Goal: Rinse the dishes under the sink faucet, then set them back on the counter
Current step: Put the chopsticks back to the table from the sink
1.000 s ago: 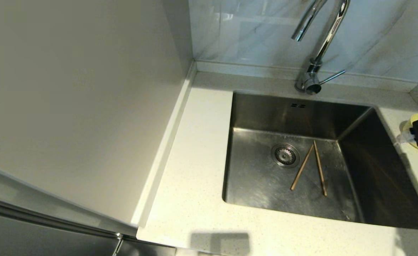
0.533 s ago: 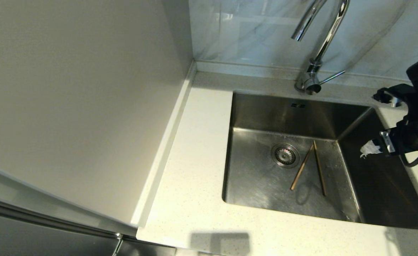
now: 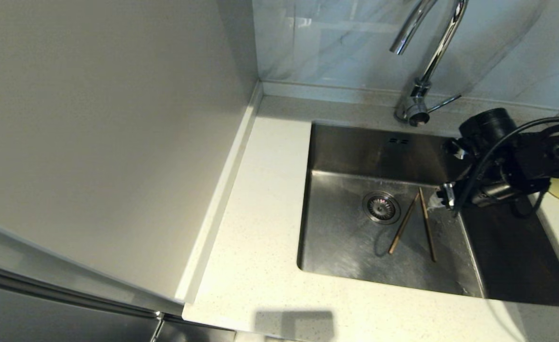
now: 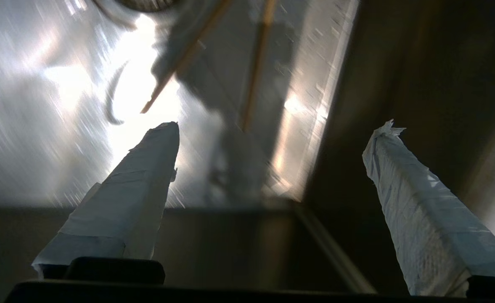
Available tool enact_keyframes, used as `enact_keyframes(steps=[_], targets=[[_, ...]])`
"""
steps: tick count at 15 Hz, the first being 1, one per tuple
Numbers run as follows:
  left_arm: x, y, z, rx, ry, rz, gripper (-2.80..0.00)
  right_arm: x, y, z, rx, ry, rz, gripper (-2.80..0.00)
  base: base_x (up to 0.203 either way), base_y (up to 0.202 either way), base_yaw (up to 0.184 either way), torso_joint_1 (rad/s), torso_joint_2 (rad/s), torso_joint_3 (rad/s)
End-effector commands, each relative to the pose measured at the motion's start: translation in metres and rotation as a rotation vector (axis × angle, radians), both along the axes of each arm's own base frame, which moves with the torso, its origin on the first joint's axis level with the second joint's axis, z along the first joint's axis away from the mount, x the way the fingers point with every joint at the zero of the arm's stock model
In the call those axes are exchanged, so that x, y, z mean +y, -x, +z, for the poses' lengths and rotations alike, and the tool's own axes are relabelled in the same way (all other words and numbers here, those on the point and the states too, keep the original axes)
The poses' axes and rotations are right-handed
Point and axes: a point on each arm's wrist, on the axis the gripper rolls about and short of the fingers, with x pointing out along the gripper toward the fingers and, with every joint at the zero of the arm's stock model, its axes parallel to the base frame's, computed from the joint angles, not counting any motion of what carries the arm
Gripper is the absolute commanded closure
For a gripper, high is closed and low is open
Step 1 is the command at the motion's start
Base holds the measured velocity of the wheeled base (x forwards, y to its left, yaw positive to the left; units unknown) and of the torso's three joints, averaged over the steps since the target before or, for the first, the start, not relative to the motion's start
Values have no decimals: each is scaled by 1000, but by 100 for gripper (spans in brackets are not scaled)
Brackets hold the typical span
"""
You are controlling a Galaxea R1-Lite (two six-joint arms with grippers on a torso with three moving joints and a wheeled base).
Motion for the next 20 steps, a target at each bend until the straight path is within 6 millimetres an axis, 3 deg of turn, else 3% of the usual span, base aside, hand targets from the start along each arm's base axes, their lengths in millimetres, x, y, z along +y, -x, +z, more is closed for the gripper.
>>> enact_keyframes(steps=[1, 6, 13, 20], targets=[[0, 0, 0, -3, 1, 1, 0, 12, -33, -46, 21, -34, -55, -280, 0, 0, 0, 0, 0, 0], [0, 0, 0, -3, 1, 1, 0, 21, -60, -100, 84, -57, -136, -280, 0, 0, 0, 0, 0, 0], [0, 0, 0, -3, 1, 1, 0, 24, -90, -123, 86, -39, -119, -280, 0, 0, 0, 0, 0, 0], [0, 0, 0, -3, 1, 1, 0, 6, -111, -147, 98, -15, -165, -280, 0, 0, 0, 0, 0, 0]])
